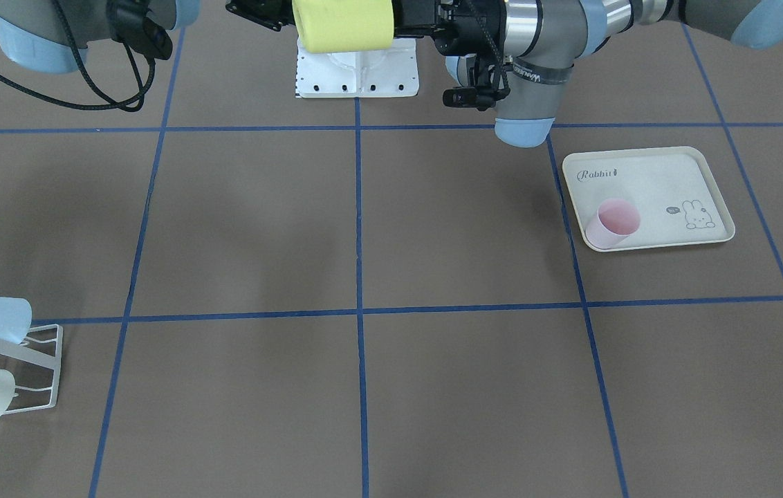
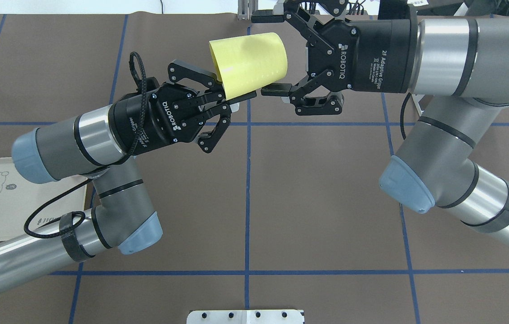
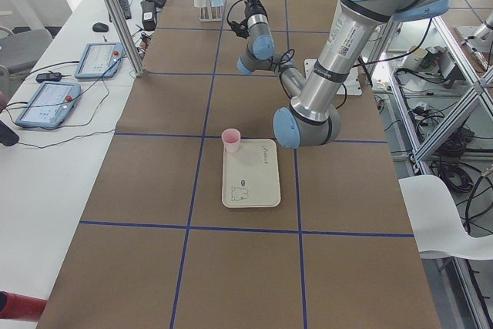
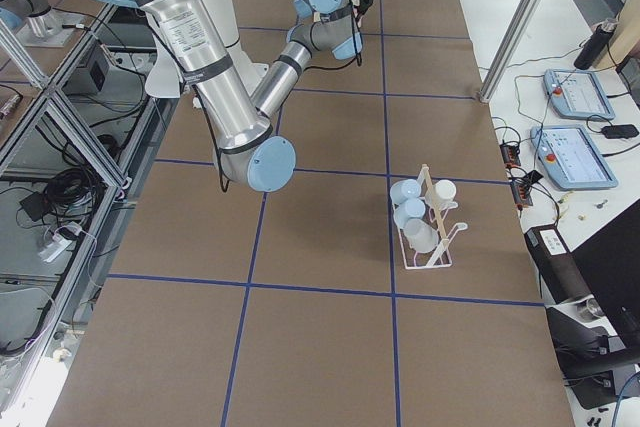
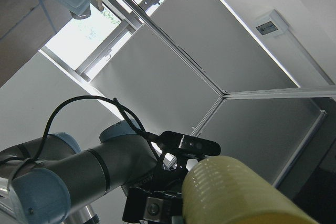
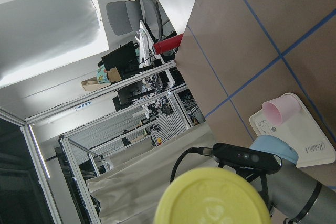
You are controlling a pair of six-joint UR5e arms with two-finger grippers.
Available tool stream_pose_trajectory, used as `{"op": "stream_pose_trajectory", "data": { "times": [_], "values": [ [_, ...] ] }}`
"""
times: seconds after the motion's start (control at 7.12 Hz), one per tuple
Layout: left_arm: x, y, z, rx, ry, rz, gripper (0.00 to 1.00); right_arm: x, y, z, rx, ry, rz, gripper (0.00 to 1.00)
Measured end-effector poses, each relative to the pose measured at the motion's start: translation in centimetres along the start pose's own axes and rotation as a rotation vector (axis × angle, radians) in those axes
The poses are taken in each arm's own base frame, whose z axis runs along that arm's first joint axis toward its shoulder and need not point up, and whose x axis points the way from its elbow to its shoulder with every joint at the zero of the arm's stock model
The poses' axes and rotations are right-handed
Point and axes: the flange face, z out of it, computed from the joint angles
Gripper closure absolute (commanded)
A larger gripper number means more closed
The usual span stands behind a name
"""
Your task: Transfer IKEA cup to right arm and place on rack
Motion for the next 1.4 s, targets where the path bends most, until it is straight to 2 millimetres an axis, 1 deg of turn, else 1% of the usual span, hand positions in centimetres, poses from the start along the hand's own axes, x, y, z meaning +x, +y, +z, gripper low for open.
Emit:
{"op": "stream_pose_trajectory", "data": {
  "times": [0.14, 0.28, 0.42, 0.7, 0.84, 0.98, 1.12, 1.26, 1.4],
  "values": [
    [0.03, 0.10, 0.06, -0.002, 0.001, 0.000, 1.00, 0.17, -0.14, -0.01, 0.002, 0.004, 0.000, 0.02],
    [0.04, 0.18, 0.10, -0.004, 0.001, 0.000, 1.00, 0.26, -0.19, -0.02, 0.003, 0.006, 0.000, 0.05],
    [0.02, 0.20, 0.12, -0.004, 0.001, -0.001, 1.00, 0.30, -0.23, -0.01, 0.004, 0.007, 0.001, 0.17],
    [0.02, 0.26, 0.14, -0.005, 0.001, -0.001, 0.99, 0.45, -0.34, -0.09, 0.006, 0.008, 0.002, 0.50],
    [0.03, 0.27, 0.14, -0.006, 0.001, 0.000, 0.77, 0.48, -0.36, -0.11, 0.006, 0.008, 0.003, 0.76],
    [0.08, 0.26, 0.14, -0.005, 0.002, 0.003, 0.40, 0.52, -0.39, -0.14, 0.007, 0.008, 0.003, 1.00],
    [0.09, 0.28, 0.15, -0.005, 0.002, 0.004, 0.10, 0.49, -0.33, -0.19, 0.006, 0.006, 0.002, 1.00],
    [0.13, 0.32, 0.17, -0.005, 0.002, 0.006, 0.04, 0.44, -0.29, -0.23, 0.005, 0.004, 0.001, 1.00],
    [0.19, 0.42, 0.18, -0.005, 0.003, 0.007, 0.04, 0.38, -0.25, -0.27, 0.005, 0.003, -0.001, 1.00]
  ]
}}
